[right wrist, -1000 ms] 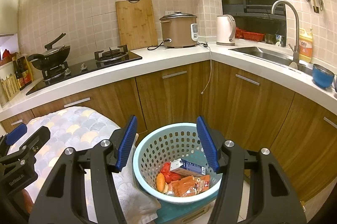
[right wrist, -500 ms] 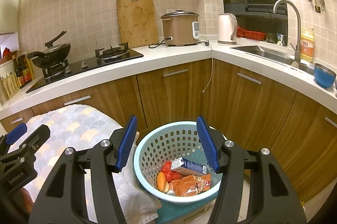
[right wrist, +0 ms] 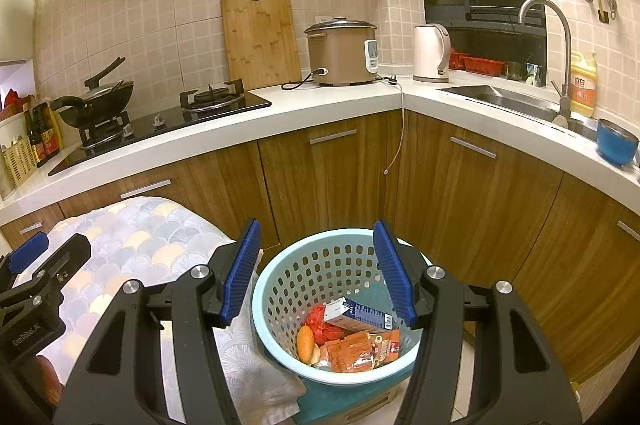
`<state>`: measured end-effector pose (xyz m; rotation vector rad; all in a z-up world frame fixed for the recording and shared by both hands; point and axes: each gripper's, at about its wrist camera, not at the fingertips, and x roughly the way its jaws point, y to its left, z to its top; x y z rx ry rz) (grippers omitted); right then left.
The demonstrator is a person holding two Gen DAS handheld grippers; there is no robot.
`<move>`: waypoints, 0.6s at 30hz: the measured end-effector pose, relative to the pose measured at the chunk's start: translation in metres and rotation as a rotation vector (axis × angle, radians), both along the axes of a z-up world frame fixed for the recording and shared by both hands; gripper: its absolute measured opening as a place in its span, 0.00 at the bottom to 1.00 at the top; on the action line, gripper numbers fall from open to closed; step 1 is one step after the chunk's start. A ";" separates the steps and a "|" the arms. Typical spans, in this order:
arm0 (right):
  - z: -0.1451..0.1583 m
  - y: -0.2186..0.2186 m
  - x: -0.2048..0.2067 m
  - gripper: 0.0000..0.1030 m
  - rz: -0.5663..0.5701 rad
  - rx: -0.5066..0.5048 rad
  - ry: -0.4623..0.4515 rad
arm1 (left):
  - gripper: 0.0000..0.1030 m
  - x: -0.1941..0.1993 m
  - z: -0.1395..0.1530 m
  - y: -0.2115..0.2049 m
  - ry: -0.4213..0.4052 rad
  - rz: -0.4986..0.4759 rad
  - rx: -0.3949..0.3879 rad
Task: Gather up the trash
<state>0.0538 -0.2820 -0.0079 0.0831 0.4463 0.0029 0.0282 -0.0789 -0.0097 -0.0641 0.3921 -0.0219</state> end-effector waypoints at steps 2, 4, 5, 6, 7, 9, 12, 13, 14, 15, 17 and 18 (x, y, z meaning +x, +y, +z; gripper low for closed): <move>-0.001 0.000 0.000 0.53 0.000 0.003 0.002 | 0.92 0.000 0.000 0.000 0.003 -0.001 -0.005; -0.002 -0.001 0.001 0.53 0.002 0.005 0.004 | 0.92 0.000 0.000 0.000 0.005 -0.002 -0.009; -0.002 -0.001 0.002 0.53 0.003 0.008 0.006 | 0.92 0.000 0.000 0.000 0.004 -0.002 -0.008; -0.002 -0.002 0.002 0.53 0.006 0.014 0.008 | 0.92 0.000 0.000 0.000 0.005 -0.001 -0.007; -0.003 -0.003 0.002 0.53 0.007 0.018 0.010 | 0.92 -0.001 0.000 0.000 0.004 -0.001 -0.007; -0.003 -0.003 0.003 0.53 0.006 0.018 0.010 | 0.92 -0.001 0.000 0.000 0.004 -0.001 -0.008; -0.003 -0.003 0.002 0.53 0.005 0.013 0.008 | 0.92 -0.001 0.000 0.000 0.003 0.000 -0.006; -0.003 -0.002 0.002 0.53 0.005 0.011 0.008 | 0.92 -0.001 0.000 0.000 0.003 0.000 -0.007; -0.003 -0.003 0.002 0.53 0.005 0.012 0.010 | 0.92 0.000 0.000 0.001 0.004 0.000 -0.009; -0.003 -0.002 0.002 0.53 0.005 0.010 0.010 | 0.92 -0.001 0.000 0.001 0.005 0.001 -0.011; -0.002 -0.002 0.002 0.53 0.005 0.009 0.011 | 0.92 0.000 0.000 0.001 0.005 0.002 -0.012; -0.002 -0.002 0.002 0.53 0.005 0.009 0.011 | 0.92 0.000 0.000 0.001 0.005 0.003 -0.011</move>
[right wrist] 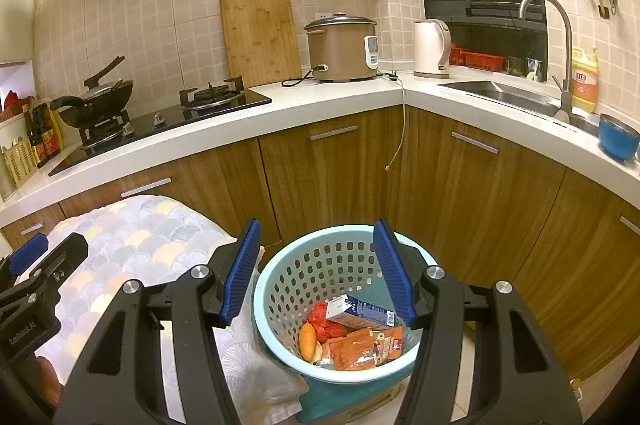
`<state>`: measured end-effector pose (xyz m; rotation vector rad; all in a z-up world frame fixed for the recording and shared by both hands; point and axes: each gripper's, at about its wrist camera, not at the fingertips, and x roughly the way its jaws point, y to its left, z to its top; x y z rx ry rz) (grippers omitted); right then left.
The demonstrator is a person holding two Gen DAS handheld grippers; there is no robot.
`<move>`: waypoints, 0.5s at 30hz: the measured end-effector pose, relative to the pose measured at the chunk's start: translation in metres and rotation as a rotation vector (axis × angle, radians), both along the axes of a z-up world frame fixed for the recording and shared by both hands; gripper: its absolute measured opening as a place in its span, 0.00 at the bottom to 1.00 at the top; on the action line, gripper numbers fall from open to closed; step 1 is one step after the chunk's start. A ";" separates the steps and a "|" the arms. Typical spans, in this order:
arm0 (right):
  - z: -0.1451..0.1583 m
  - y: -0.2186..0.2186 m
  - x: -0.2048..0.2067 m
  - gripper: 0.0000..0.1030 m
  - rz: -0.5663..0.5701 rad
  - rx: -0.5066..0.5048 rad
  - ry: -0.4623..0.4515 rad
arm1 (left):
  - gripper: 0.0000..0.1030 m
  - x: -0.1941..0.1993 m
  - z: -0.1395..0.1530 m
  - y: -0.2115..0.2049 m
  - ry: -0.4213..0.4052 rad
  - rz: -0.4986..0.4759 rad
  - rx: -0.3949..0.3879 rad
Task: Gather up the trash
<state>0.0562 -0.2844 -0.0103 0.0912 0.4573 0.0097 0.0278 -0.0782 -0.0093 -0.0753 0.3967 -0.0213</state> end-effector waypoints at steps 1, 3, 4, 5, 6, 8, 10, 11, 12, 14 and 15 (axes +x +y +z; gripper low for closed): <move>0.000 0.000 0.000 0.53 0.000 0.001 0.000 | 0.92 0.000 0.000 0.000 0.000 -0.001 0.001; 0.000 0.000 0.000 0.53 -0.001 -0.001 0.000 | 0.92 0.000 0.000 0.000 -0.001 0.000 -0.001; 0.000 0.000 0.000 0.53 -0.001 -0.001 0.000 | 0.92 0.000 0.000 0.000 -0.001 0.001 -0.002; 0.000 0.000 0.000 0.53 0.000 0.001 0.000 | 0.92 0.000 0.000 0.001 0.001 0.000 -0.001; 0.000 0.000 0.000 0.53 0.000 0.001 0.000 | 0.92 0.000 0.000 0.001 0.001 0.000 -0.002; 0.000 0.000 0.000 0.53 0.000 0.000 0.001 | 0.92 0.000 0.000 0.001 0.000 0.001 -0.001; 0.000 0.000 0.000 0.53 0.001 0.002 0.002 | 0.92 0.000 0.000 0.001 0.000 -0.001 0.000; 0.000 0.000 0.000 0.53 0.001 0.002 0.001 | 0.92 0.000 0.000 0.001 -0.001 0.000 0.000; 0.000 0.000 0.000 0.53 0.001 0.001 0.002 | 0.92 0.000 0.000 0.001 -0.001 0.000 0.000; -0.001 0.000 0.000 0.53 0.000 0.002 0.003 | 0.92 0.000 0.000 0.001 -0.002 0.003 0.000; -0.001 0.000 -0.001 0.53 0.001 0.002 0.003 | 0.92 0.000 0.000 0.001 -0.001 0.003 0.000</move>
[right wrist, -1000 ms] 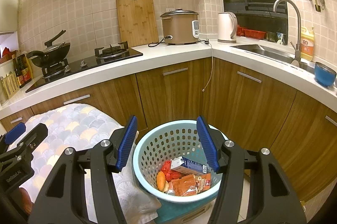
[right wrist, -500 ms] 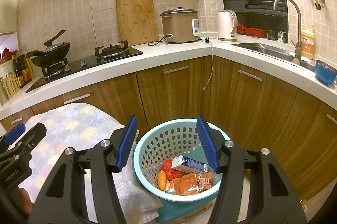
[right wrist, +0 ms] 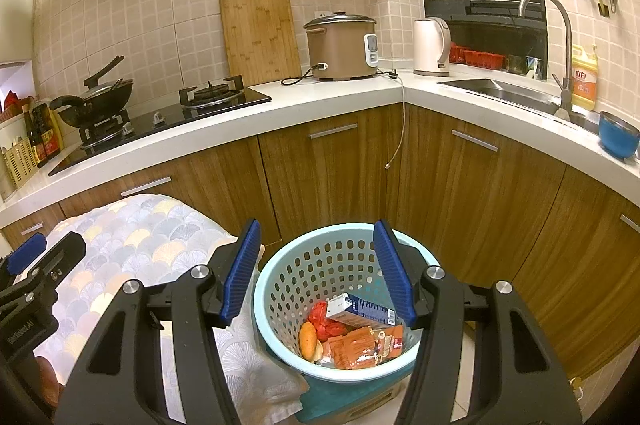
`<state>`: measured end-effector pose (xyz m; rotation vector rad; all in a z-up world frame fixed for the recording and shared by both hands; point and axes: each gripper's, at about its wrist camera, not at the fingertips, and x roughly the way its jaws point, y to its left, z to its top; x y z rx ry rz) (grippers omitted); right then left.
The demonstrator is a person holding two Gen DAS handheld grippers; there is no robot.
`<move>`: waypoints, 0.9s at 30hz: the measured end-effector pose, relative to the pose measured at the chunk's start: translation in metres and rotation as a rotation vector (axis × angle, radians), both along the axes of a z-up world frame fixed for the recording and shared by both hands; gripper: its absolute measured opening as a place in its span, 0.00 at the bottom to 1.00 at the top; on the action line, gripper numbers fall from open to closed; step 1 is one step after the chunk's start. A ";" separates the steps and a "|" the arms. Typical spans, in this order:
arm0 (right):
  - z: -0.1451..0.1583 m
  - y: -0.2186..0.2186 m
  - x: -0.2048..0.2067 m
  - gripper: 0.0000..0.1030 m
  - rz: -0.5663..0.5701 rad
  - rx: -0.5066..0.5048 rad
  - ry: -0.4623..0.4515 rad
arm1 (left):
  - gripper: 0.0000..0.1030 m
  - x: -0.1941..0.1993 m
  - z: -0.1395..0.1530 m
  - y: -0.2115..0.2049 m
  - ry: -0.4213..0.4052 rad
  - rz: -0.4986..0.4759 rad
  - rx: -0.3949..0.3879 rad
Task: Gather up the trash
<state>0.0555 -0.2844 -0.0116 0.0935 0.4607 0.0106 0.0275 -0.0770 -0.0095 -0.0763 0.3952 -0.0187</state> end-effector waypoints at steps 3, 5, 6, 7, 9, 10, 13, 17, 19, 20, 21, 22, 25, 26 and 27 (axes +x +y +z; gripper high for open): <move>0.000 0.000 0.000 0.53 -0.001 0.000 0.000 | 0.92 0.000 0.000 0.000 0.000 0.002 0.000; 0.000 0.000 0.000 0.53 -0.001 0.000 0.000 | 0.92 0.000 0.000 0.001 0.001 0.001 0.000; 0.000 0.000 0.000 0.53 -0.001 0.000 0.000 | 0.92 0.000 0.000 0.001 0.000 0.001 0.000; 0.000 0.000 -0.001 0.53 -0.002 0.000 0.000 | 0.92 0.000 0.000 0.001 0.000 0.001 0.001; -0.001 0.000 0.000 0.53 0.000 0.002 0.002 | 0.92 0.001 0.000 0.001 0.000 0.003 0.002; -0.001 0.000 0.000 0.53 -0.001 0.003 0.003 | 0.92 0.001 0.000 0.002 0.000 0.006 0.002; -0.001 -0.001 0.000 0.53 -0.002 0.003 0.003 | 0.92 0.000 0.000 0.002 -0.001 0.006 0.003; -0.001 0.000 0.000 0.53 -0.002 0.003 0.003 | 0.92 0.001 -0.001 0.003 -0.003 0.008 0.003; -0.001 0.000 0.000 0.53 -0.002 0.003 0.003 | 0.92 0.001 0.000 0.005 -0.004 0.007 0.006; -0.001 0.000 -0.001 0.53 -0.002 0.003 0.002 | 0.92 0.000 0.000 0.005 -0.005 0.009 0.007; -0.001 0.000 -0.001 0.53 -0.003 0.002 0.002 | 0.92 0.000 0.000 0.006 -0.006 0.008 0.008; -0.001 0.000 -0.001 0.53 -0.003 0.001 0.001 | 0.92 0.001 0.000 0.007 -0.006 0.006 0.011; -0.002 0.002 0.000 0.53 -0.001 0.001 0.002 | 0.92 0.000 0.002 0.003 -0.009 0.006 0.017; -0.002 0.002 0.001 0.53 -0.001 0.000 0.003 | 0.92 0.000 0.002 0.004 -0.011 0.006 0.019; -0.002 0.002 0.001 0.53 -0.001 0.001 0.003 | 0.92 -0.001 0.002 0.002 -0.012 0.011 0.021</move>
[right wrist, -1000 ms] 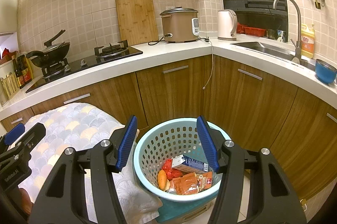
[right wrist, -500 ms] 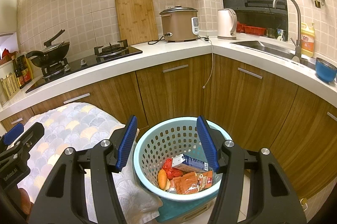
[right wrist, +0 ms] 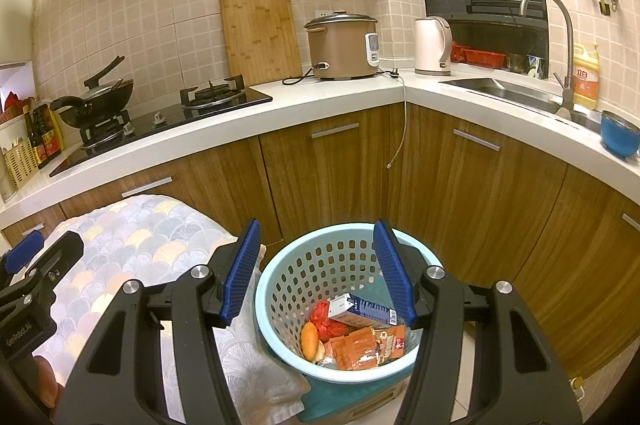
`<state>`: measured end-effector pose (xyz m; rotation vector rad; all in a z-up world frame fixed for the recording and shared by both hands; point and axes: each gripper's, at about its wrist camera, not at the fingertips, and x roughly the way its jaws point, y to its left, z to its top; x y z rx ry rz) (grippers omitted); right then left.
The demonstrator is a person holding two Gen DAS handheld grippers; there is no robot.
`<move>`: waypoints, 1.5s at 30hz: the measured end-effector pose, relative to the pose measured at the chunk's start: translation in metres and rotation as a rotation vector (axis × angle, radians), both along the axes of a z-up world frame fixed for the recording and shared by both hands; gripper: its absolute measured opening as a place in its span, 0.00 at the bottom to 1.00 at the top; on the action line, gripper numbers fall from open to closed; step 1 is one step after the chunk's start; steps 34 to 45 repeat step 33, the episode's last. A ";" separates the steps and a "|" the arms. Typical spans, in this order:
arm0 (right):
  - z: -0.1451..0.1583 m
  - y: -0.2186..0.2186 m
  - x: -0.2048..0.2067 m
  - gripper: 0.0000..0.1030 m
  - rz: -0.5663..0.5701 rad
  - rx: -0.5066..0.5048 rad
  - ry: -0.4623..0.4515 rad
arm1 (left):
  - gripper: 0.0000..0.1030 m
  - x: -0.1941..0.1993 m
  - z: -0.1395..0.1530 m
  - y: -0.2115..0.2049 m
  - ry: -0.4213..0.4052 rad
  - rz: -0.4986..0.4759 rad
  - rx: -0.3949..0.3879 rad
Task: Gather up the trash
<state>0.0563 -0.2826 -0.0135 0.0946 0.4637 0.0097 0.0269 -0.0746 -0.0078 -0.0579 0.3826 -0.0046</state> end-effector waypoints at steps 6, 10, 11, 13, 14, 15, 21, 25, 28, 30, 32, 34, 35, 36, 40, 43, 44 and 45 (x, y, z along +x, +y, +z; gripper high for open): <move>0.000 0.001 0.001 0.53 0.003 0.001 0.001 | 0.92 0.003 -0.002 0.002 0.009 0.014 0.000; -0.001 0.002 0.003 0.53 0.005 0.002 0.001 | 0.93 0.002 -0.002 0.000 0.001 0.023 0.016; -0.001 0.003 0.003 0.53 0.005 0.001 0.001 | 0.93 0.002 -0.001 -0.001 -0.001 0.023 0.019; -0.001 0.003 0.004 0.53 0.007 0.002 0.002 | 0.93 0.003 -0.001 -0.002 -0.004 0.022 0.024; -0.001 0.003 0.004 0.53 0.006 0.002 0.002 | 0.93 0.003 -0.001 -0.002 -0.003 0.021 0.027; -0.001 0.003 0.004 0.53 0.006 0.002 0.002 | 0.93 0.003 -0.001 -0.003 -0.003 0.021 0.028; -0.001 0.003 0.006 0.53 0.007 0.002 0.004 | 0.93 0.003 -0.002 -0.004 -0.003 0.007 0.019; -0.004 0.003 0.009 0.54 0.007 0.005 0.016 | 0.93 0.005 -0.003 -0.003 0.005 0.011 0.016; -0.005 0.002 0.009 0.56 0.003 0.009 0.018 | 0.93 0.008 -0.005 0.000 0.034 0.009 -0.015; -0.005 0.001 0.009 0.56 0.002 0.006 0.017 | 0.93 0.009 -0.006 0.002 0.037 0.010 -0.023; -0.004 0.001 0.008 0.56 0.001 0.007 0.015 | 0.93 0.008 -0.006 0.001 0.035 0.015 -0.013; -0.004 0.001 0.008 0.56 0.001 0.007 0.014 | 0.93 0.007 -0.006 0.001 0.032 0.013 -0.012; -0.004 0.001 0.008 0.56 0.001 0.007 0.014 | 0.93 0.007 -0.006 0.001 0.032 0.013 -0.012; -0.004 0.001 0.008 0.56 0.001 0.007 0.014 | 0.93 0.007 -0.006 0.001 0.032 0.013 -0.012; -0.004 0.001 0.008 0.56 0.001 0.007 0.014 | 0.93 0.007 -0.006 0.001 0.032 0.013 -0.012; -0.004 0.001 0.008 0.56 0.001 0.007 0.014 | 0.93 0.007 -0.006 0.001 0.032 0.013 -0.012; -0.004 0.001 0.008 0.56 0.001 0.007 0.014 | 0.93 0.007 -0.006 0.001 0.032 0.013 -0.012; -0.004 0.001 0.008 0.56 0.001 0.007 0.014 | 0.93 0.007 -0.006 0.001 0.032 0.013 -0.012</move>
